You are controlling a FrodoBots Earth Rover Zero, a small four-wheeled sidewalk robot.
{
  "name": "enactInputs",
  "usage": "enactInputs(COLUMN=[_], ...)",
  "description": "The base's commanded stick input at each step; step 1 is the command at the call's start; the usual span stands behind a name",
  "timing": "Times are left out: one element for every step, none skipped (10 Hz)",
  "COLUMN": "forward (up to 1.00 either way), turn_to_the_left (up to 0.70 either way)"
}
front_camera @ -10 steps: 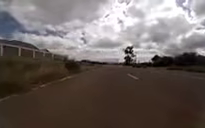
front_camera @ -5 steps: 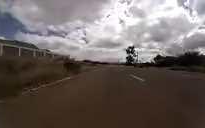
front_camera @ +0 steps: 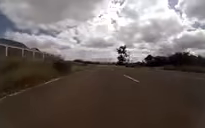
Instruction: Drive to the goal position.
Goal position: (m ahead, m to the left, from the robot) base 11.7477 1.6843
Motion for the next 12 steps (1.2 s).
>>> enactInputs(forward=[0.85,0.85,0.85,0.85,0.85,0.85,0.85,0.85,0.85,0.85,0.85,0.85], turn_to_the_left=[0.00,0.00,0.00,0.00,0.00,0.00,0.00,-0.02,-0.08,-0.19,-0.29,-0.34])
